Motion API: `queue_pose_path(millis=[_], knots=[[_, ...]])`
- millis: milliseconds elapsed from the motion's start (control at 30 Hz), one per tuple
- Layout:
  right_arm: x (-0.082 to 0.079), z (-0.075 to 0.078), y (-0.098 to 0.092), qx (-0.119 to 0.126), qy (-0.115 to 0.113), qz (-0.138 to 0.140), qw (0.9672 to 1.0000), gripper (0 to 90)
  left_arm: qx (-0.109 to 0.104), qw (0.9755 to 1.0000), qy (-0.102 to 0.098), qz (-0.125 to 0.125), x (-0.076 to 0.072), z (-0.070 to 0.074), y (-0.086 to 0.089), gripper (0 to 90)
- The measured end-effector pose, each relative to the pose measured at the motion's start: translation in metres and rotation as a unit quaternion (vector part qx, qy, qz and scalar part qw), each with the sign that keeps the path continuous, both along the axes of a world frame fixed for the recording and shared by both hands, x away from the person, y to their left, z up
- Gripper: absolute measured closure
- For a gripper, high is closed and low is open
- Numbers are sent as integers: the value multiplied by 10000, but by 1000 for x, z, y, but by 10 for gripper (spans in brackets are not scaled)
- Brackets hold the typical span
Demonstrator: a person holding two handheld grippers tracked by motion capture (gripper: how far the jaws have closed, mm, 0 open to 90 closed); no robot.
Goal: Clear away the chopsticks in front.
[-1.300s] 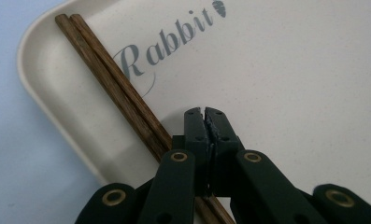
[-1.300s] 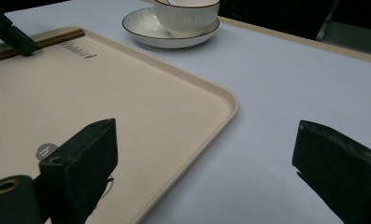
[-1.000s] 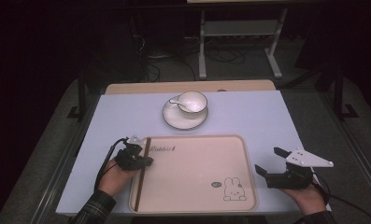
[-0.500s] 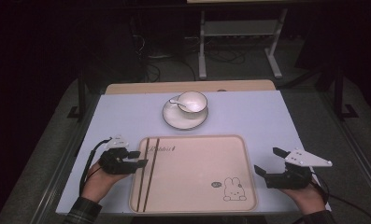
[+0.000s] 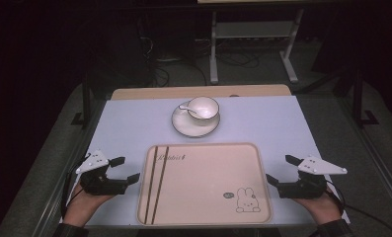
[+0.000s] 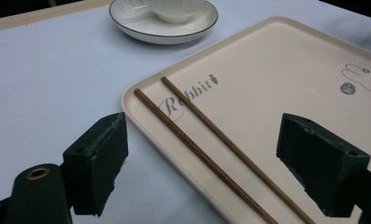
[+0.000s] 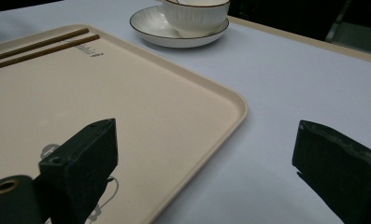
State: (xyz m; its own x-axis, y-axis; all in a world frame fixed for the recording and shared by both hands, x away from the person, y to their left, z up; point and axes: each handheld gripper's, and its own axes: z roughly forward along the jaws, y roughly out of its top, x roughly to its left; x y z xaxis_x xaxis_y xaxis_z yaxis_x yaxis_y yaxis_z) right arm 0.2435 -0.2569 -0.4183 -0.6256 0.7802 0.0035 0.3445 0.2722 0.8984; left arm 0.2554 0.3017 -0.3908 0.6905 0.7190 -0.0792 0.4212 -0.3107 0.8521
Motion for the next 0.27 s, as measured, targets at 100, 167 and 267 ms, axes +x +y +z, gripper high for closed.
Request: queue_pose_path(millis=[100,167,267], knots=[[0,0,0,-1,-5,4,10000,61,7,10000,-1,24,1,0,0,161],[0,0,0,5,-3,4,10000,61,26,10000,8,13,1,-1,-1,161],[-1,0,-1,5,-6,5,10000,61,43,10000,27,29,3,-2,-2,161]])
